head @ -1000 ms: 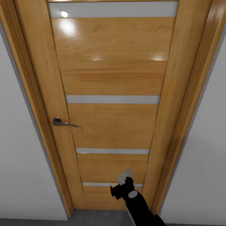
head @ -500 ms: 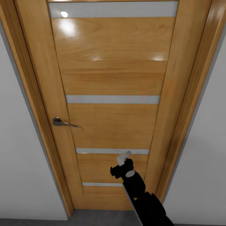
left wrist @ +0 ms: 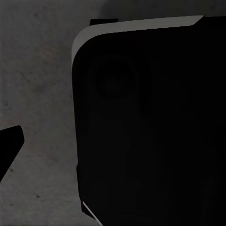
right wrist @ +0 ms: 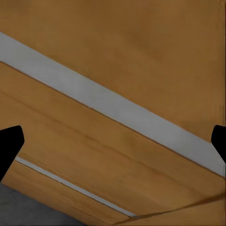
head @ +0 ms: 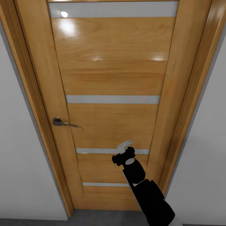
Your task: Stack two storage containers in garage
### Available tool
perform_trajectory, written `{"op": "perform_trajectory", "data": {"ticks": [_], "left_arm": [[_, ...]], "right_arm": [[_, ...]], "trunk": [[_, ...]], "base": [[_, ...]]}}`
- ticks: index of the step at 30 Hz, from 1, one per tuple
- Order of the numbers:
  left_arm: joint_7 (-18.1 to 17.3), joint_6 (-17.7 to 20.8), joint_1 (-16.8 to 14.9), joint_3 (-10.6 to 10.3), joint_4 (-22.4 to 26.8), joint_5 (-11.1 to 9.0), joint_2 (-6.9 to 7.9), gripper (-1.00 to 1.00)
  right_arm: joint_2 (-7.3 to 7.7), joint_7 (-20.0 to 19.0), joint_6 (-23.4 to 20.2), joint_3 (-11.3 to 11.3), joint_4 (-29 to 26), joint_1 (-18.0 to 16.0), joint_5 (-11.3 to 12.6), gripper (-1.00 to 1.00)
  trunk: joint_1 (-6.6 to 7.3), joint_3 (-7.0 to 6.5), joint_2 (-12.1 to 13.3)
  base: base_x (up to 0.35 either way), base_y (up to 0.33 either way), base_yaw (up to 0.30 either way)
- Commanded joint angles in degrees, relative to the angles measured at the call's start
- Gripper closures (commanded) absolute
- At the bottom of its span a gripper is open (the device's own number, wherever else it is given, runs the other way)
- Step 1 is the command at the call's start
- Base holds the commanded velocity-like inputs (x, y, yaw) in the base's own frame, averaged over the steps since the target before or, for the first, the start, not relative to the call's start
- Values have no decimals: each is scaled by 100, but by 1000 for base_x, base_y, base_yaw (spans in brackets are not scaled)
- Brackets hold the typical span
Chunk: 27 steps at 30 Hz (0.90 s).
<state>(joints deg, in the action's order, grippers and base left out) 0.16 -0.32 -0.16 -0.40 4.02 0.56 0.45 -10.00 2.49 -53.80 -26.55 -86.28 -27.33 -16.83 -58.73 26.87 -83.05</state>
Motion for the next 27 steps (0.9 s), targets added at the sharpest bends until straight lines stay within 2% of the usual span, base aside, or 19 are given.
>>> {"op": "perform_trajectory", "data": {"ticks": [1, 6, 12, 15, 16, 17, 25, 27], "left_arm": [[2, -3, -2, -4, 2, 6, 0, -100], [2, -3, -2, -4, 2, 6, 0, -100], [2, -3, -2, -4, 2, 6, -1, -100], [2, -3, -2, -4, 2, 6, -1, -100], [2, -3, -2, -4, 2, 6, 2, -100], [2, -3, -2, -4, 2, 6, 3, -100], [2, -3, -2, -4, 2, 6, 2, -100], [2, -3, -2, -4, 3, 6, 3, -100]], "right_arm": [[0, 27, -29, -8, -1, -15, 12, -100], [0, 31, -47, -8, 23, -210, 35, -100], [0, 45, -74, -10, 46, -259, 31, -100], [0, 49, -34, -16, 406, -470, 14, -100], [0, 49, -18, -16, 621, -632, 14, -100], [0, 53, -4, -15, 951, -939, 17, -100], [0, 74, 21, -16, 1454, -1422, 37, -100], [0, 124, 133, -12, 1738, -1549, 35, -100]], "trunk": [[0, 6, -3], [0, 6, -3], [0, 6, -3], [0, 6, -3], [0, 6, -3], [0, 6, -3], [0, 6, -3], [0, 6, -3]], "base": [[0, 0, 0], [0, 0, 0], [0, 0, 0], [0, 0, 0], [0, 0, 0], [0, 0, 0], [0, 0, 0], [0, 0, 0]]}}
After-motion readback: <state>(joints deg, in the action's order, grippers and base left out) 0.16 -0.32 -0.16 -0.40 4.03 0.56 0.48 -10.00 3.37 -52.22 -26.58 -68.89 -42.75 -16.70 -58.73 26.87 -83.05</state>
